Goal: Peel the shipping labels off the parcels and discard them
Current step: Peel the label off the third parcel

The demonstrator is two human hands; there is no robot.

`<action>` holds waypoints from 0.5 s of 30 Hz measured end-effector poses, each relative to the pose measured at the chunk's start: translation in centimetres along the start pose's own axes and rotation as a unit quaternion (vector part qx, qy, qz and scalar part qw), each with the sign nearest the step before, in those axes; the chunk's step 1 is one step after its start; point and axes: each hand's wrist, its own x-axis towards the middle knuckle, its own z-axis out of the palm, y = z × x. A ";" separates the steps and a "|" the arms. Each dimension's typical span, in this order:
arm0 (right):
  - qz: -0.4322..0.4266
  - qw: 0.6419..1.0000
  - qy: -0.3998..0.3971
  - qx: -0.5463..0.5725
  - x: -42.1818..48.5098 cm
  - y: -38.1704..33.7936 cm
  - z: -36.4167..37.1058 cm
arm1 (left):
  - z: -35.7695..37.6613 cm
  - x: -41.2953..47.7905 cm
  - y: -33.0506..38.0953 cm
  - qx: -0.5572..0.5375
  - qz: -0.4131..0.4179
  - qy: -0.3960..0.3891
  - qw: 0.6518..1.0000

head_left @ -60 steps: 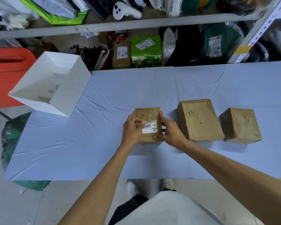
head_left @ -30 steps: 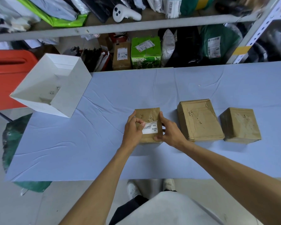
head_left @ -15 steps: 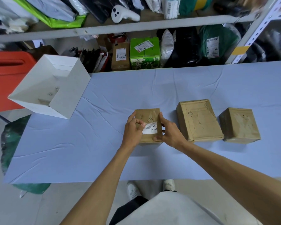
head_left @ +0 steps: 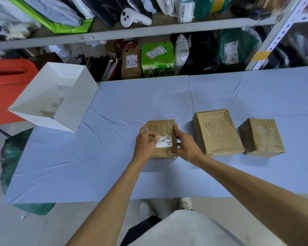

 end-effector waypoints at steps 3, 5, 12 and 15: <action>0.000 1.000 0.000 0.000 0.0 0.0 0.0 | 0.0 0.0 -0.1 -0.004 0.004 0.002 1.000; -0.001 1.000 -0.001 0.000 0.1 0.0 0.0 | 0.0 0.0 0.0 -0.006 0.004 0.002 1.000; -0.006 1.000 -0.001 0.003 0.0 0.0 -0.1 | -0.1 0.1 -0.3 -0.008 0.001 -0.003 1.000; -0.006 1.000 0.002 0.002 -0.1 0.0 0.0 | 0.0 0.2 -0.4 -0.004 0.000 0.000 1.000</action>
